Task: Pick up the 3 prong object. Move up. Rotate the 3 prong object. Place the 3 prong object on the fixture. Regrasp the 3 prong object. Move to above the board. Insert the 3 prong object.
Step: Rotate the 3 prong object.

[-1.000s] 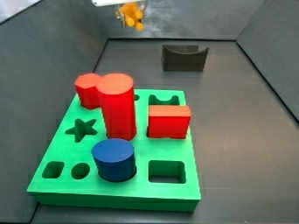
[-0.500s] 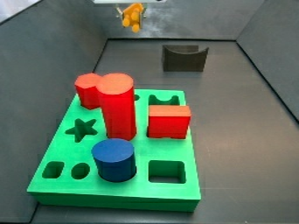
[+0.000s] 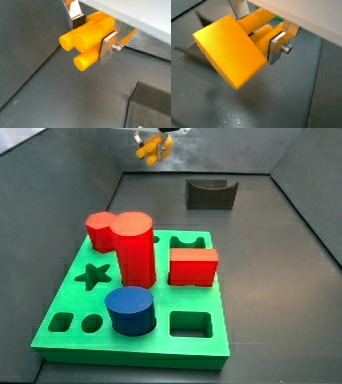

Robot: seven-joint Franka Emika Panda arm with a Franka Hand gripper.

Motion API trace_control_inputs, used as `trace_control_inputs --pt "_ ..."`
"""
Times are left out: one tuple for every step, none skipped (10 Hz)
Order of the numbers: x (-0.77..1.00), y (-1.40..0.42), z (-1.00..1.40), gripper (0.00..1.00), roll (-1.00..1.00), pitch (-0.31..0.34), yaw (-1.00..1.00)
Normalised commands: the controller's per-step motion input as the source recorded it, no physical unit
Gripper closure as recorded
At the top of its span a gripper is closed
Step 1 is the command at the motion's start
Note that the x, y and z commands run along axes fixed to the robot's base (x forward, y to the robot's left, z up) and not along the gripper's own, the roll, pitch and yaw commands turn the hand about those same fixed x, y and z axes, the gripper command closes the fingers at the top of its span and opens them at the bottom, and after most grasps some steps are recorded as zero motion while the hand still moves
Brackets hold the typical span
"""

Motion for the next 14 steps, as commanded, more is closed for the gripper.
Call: trace_control_inputs --pt "0.01 0.02 -0.03 1.00 0.00 -0.002 -1.00" --pt "0.01 0.02 -0.03 1.00 0.00 -0.002 -1.00" --pt "0.01 0.02 -0.02 1.00 0.00 -0.002 -1.00" --pt "0.01 0.02 -0.02 1.00 0.00 -0.002 -1.00" --pt "0.01 0.02 -0.02 1.00 0.00 -0.002 -1.00" --pt "0.01 0.02 -0.02 1.00 0.00 -0.002 -1.00" --pt "0.01 0.02 -0.02 1.00 0.00 -0.002 -1.00" --pt "0.01 0.02 -0.02 1.00 0.00 -0.002 -1.00" --pt "0.01 0.02 -0.02 1.00 0.00 -0.002 -1.00" --pt "0.01 0.02 -0.02 1.00 0.00 -0.002 -1.00" --pt "0.01 0.02 -0.02 1.00 0.00 -0.002 -1.00" --pt "0.01 0.02 -0.02 1.00 0.00 -0.002 -1.00" --pt "0.01 0.02 -0.02 1.00 0.00 -0.002 -1.00" --pt "0.01 0.02 -0.03 1.00 0.00 -0.002 -1.00"
